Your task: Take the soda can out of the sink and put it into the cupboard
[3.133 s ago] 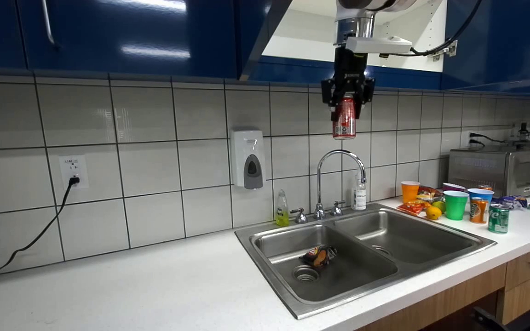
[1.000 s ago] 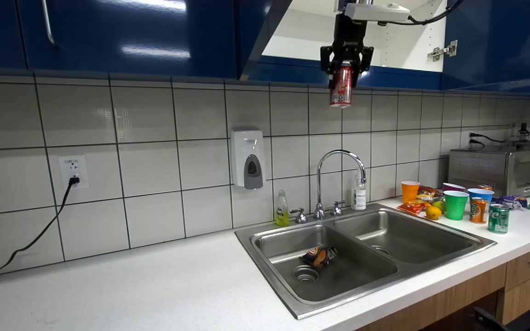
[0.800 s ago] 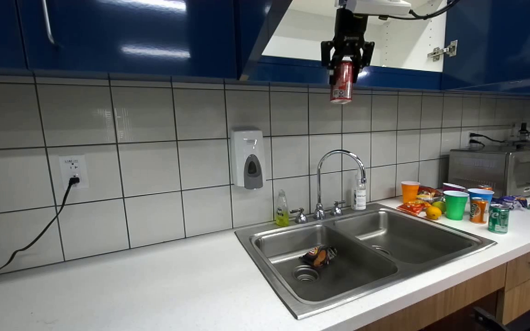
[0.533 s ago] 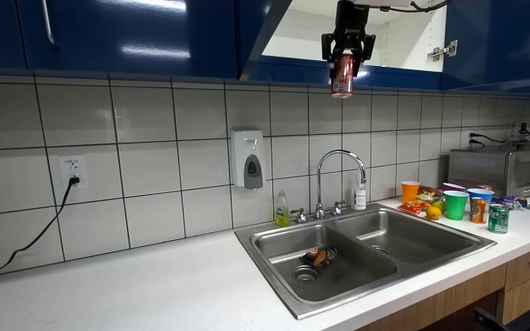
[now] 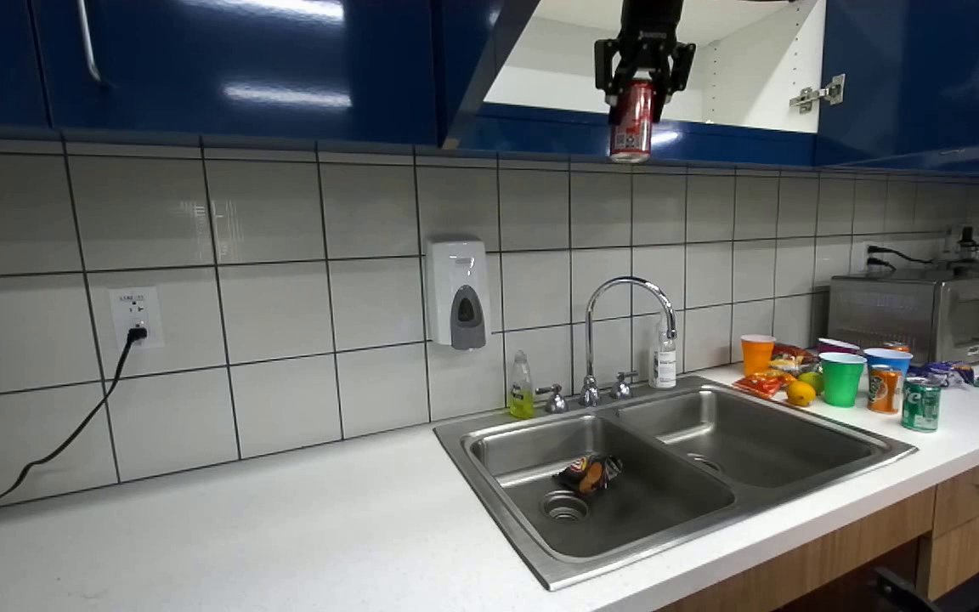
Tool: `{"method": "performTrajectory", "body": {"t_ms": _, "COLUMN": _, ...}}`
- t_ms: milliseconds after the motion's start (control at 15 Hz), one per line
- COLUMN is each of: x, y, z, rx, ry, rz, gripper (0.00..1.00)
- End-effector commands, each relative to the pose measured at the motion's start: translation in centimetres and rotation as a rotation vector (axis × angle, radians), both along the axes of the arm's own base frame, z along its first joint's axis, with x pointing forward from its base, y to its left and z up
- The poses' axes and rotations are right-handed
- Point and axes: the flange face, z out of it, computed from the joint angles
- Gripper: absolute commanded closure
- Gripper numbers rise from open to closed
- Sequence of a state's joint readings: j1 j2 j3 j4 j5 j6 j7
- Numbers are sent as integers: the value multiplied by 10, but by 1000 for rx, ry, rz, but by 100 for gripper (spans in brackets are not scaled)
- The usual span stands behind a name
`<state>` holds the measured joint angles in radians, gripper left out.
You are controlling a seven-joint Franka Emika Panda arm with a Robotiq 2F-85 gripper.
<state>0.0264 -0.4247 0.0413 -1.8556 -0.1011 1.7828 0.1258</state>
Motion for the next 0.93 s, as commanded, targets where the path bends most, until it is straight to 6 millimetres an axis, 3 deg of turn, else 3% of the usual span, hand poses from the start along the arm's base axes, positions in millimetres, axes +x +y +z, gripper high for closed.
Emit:
{"method": "performTrajectory", "body": {"t_ms": 0, "x": 4, "y": 2, "z": 13, "rx": -11, "ry": -5, "rz": 23, "gripper": 60}}
{"method": "performTrajectory", "body": {"t_ms": 867, "x": 27, "y": 1, "z": 29, "rx": -30, "ry": -35, "rz": 36, "gripper": 60}}
